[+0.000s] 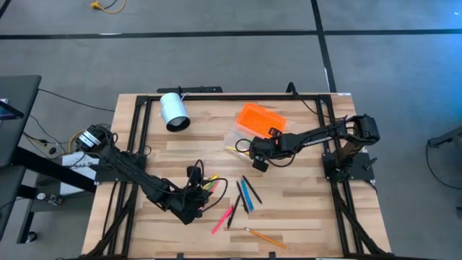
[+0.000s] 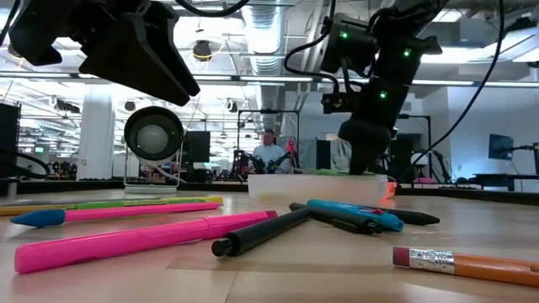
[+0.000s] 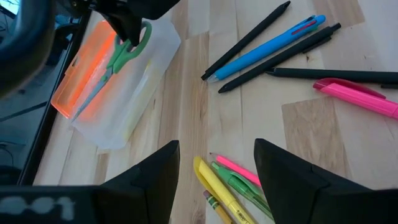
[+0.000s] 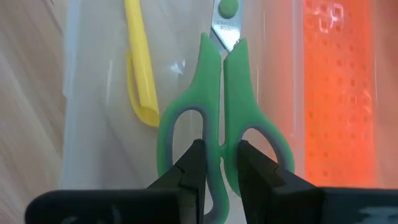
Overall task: Pick & place school supplies into a supply box
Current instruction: Put the green scissors into the supply box, then put the grey pen into the supply box
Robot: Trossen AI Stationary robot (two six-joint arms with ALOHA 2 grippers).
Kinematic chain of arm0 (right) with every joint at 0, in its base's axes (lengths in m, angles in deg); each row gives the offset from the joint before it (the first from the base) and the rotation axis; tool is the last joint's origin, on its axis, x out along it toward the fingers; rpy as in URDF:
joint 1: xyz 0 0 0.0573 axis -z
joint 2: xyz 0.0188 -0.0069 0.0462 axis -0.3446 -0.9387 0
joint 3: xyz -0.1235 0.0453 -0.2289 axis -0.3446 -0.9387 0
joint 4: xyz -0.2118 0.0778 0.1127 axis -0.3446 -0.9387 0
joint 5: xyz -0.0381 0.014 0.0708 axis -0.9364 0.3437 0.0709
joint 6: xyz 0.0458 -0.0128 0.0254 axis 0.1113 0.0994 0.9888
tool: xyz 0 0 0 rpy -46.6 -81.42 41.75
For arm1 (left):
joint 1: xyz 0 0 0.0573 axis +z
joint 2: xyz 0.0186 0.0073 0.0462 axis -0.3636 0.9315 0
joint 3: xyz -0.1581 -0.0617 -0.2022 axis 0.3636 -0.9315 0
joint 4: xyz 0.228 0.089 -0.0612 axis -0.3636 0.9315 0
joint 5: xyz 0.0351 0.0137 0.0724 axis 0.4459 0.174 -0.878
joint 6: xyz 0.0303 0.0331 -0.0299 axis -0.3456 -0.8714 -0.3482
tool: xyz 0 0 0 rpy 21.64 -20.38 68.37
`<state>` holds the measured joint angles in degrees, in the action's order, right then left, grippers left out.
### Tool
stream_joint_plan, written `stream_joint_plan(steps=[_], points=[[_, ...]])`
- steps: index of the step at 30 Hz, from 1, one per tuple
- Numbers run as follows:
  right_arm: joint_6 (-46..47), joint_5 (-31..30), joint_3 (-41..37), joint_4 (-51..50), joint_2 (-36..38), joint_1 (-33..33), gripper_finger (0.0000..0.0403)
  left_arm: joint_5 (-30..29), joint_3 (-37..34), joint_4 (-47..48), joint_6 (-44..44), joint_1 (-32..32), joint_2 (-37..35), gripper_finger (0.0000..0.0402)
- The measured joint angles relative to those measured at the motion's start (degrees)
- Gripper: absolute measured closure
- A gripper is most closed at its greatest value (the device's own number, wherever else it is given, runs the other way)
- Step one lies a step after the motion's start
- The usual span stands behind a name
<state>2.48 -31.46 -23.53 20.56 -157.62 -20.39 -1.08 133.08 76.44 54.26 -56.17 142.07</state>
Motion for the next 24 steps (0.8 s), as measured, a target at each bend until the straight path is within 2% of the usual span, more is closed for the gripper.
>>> stream_joint_plan(steps=[5,24], points=[[-0.02,0.0,0.0,-2.58,0.0,0.0,0.0346,0.0,0.0,-0.02,0.01,0.05,0.0,0.0203],[0.0,-1.73,0.0,-0.6,0.03,0.0,0.0275,-0.02,0.0,0.0,0.11,0.09,0.0,0.0203]])
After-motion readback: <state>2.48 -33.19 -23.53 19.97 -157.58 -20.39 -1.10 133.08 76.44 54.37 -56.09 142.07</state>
